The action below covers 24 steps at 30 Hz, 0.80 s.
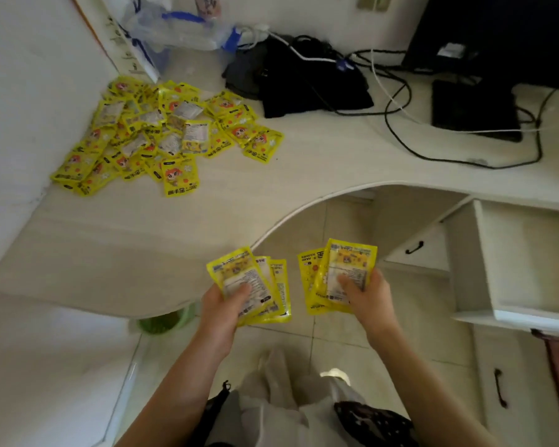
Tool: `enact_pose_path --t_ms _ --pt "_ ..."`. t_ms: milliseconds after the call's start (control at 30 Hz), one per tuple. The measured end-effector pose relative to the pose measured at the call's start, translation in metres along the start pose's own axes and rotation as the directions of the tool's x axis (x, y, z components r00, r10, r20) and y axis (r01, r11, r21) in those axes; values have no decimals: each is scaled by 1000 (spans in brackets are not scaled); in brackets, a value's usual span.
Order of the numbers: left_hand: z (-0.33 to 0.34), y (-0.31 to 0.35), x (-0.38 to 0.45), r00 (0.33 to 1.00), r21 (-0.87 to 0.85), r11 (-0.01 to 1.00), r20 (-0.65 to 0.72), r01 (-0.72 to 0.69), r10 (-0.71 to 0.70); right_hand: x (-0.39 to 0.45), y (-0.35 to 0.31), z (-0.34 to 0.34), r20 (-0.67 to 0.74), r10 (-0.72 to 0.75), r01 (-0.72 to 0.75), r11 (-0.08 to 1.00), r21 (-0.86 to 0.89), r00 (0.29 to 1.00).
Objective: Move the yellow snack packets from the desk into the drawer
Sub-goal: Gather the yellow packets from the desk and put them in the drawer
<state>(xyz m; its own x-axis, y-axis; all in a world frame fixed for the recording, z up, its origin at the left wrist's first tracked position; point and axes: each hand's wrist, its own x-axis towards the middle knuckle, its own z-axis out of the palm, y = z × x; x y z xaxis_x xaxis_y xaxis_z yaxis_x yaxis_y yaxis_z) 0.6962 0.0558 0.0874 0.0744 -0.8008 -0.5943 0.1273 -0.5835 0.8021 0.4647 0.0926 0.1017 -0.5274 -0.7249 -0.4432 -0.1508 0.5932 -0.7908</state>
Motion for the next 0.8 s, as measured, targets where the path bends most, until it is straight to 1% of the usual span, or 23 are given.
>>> enact_pose_path --t_ms 167,367,467,600,800 --pt "60 -22 -24 991 97 995 133 -27 14 -17 50 -67 -105 68 -63 996 57 992" --pt "152 -71 -73 964 184 983 261 1 -50 -40 123 -167 -196 161 -127 976 174 967" --pt "197 -102 -105 950 217 975 288 55 -118 -51 157 -222 -209 213 -159 956 246 955" --pt "255 -140 -141 938 256 964 310 75 -155 -58 196 -282 -234 248 -173 939 299 940" --pt "325 -162 -168 918 297 951 349 82 -188 -50 227 -342 -263 295 -194 916 351 919"
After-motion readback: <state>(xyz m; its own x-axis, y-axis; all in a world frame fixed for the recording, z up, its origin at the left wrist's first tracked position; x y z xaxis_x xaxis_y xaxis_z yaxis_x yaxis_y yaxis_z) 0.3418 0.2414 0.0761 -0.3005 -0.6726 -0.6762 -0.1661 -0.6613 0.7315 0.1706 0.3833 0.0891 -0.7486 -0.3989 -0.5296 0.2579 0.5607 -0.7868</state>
